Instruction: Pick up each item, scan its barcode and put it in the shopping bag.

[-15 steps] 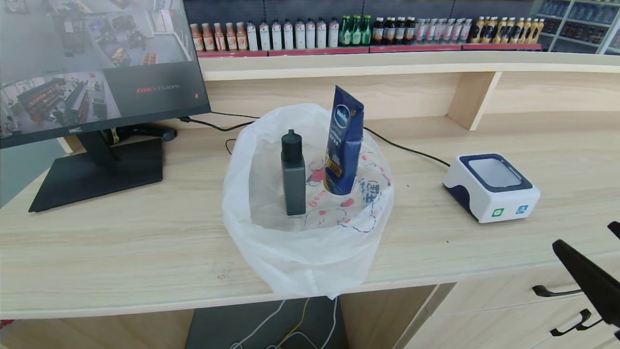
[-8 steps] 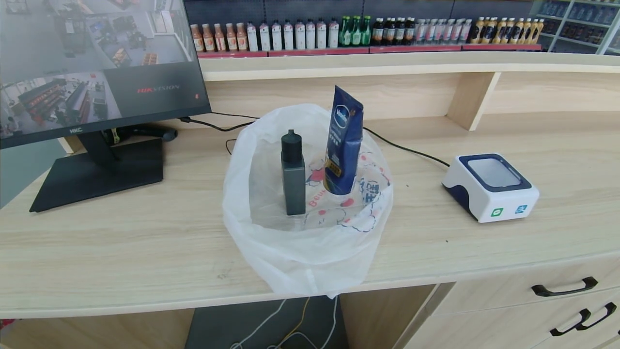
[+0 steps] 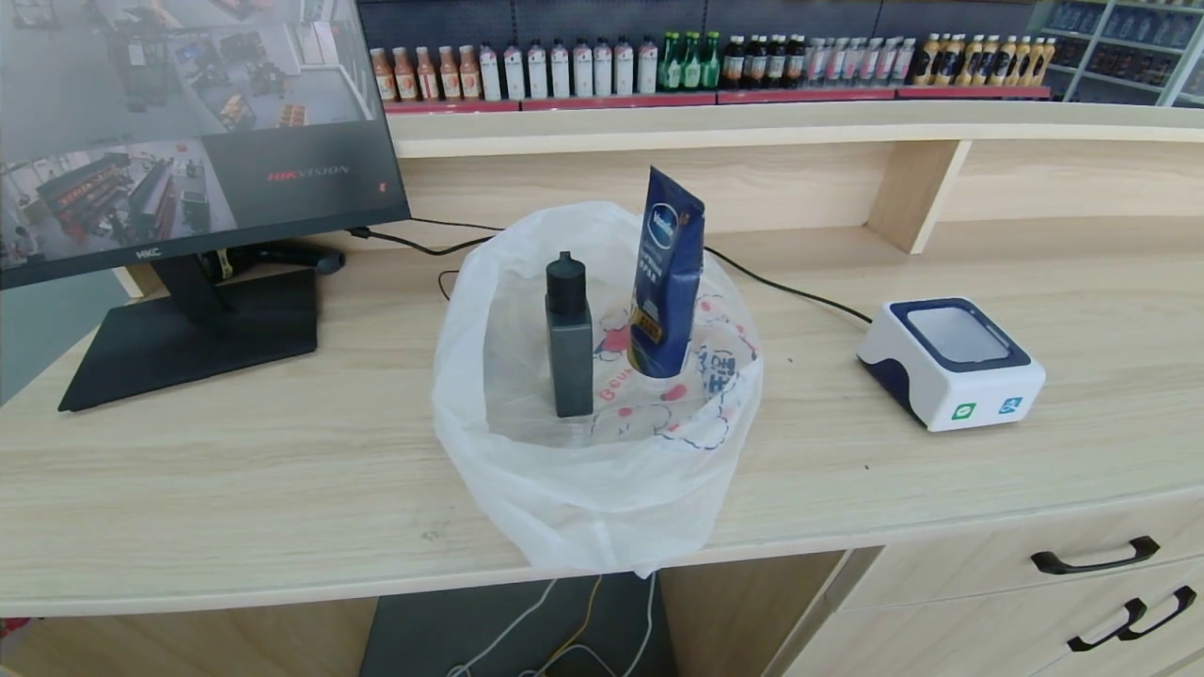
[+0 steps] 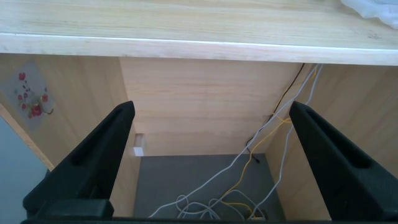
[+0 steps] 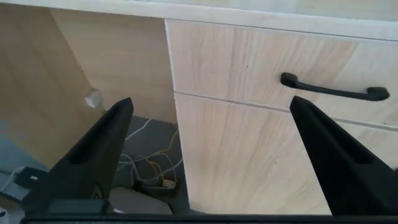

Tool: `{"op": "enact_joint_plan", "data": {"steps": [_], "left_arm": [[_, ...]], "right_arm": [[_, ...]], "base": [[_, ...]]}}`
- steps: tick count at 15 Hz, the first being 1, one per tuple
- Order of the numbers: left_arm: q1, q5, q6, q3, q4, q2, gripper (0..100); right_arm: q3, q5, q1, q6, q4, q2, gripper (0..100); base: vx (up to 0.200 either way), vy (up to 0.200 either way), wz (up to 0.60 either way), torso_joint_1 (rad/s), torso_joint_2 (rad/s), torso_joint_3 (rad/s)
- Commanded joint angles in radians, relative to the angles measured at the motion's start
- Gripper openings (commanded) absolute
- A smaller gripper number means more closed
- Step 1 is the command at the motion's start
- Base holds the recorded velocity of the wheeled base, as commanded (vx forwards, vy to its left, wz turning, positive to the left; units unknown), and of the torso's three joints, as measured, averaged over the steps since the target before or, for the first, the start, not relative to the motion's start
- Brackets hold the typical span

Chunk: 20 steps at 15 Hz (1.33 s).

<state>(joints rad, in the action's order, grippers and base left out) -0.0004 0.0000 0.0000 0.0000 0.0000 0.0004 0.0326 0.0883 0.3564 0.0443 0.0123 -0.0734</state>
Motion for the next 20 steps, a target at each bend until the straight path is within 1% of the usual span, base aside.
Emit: {"op": "enact_joint_plan", "data": {"steps": [1, 2, 4, 6, 7, 8, 10, 11, 12, 15, 20], "left_arm": [[0.0, 0.0, 0.0, 0.0, 0.0, 0.0, 100], [-0.001, 0.0, 0.0, 0.0, 0.0, 0.0, 100], [0.0, 0.0, 0.0, 0.0, 0.0, 0.0, 100], [0.0, 0.0, 0.0, 0.0, 0.0, 0.0, 100], [-0.001, 0.002, 0.0, 0.0, 0.0, 0.0, 100], [0.0, 0.002, 0.0, 0.0, 0.0, 0.0, 100], [-0.001, 0.0, -0.002, 0.0, 0.0, 0.0, 100], [0.0, 0.002, -0.002, 0.0, 0.0, 0.0, 100], [0.0, 0.002, -0.002, 0.0, 0.0, 0.0, 100], [-0.001, 0.0, -0.002, 0.0, 0.0, 0.0, 100], [0.0, 0.0, -0.003, 0.0, 0.0, 0.0, 100]], "right_arm": [[0.0, 0.001, -0.145, 0.006, 0.0, -0.08, 100], [0.0, -0.001, -0.208, 0.003, 0.0, -0.089, 100], [0.0, -0.001, -0.27, 0.003, 0.0, -0.052, 100], [0.0, -0.005, -0.352, 0.003, 0.0, 0.004, 100], [0.0, -0.016, -0.355, 0.0, -0.002, 0.027, 100], [-0.028, -0.041, -0.352, -0.006, -0.014, 0.073, 100], [-0.029, -0.065, -0.352, 0.013, -0.014, 0.073, 100], [-0.029, -0.071, -0.352, 0.011, -0.014, 0.073, 100], [-0.029, -0.071, -0.352, -0.018, -0.014, 0.073, 100], [-0.031, -0.079, -0.352, 0.005, -0.012, 0.073, 100], [-0.031, -0.081, -0.352, 0.002, -0.012, 0.073, 100]], "base": [[0.0, 0.0, 0.0, 0.0, 0.0, 0.0], [0.0, 0.0, 0.0, 0.0, 0.0, 0.0], [0.0, 0.0, 0.0, 0.0, 0.0, 0.0], [0.0, 0.0, 0.0, 0.0, 0.0, 0.0], [0.0, 0.0, 0.0, 0.0, 0.0, 0.0], [0.0, 0.0, 0.0, 0.0, 0.0, 0.0], [0.0, 0.0, 0.0, 0.0, 0.0, 0.0], [0.0, 0.0, 0.0, 0.0, 0.0, 0.0], [0.0, 0.0, 0.0, 0.0, 0.0, 0.0], [0.0, 0.0, 0.0, 0.0, 0.0, 0.0], [-0.2, 0.0, 0.0, 0.006, 0.0, 0.001]]}}
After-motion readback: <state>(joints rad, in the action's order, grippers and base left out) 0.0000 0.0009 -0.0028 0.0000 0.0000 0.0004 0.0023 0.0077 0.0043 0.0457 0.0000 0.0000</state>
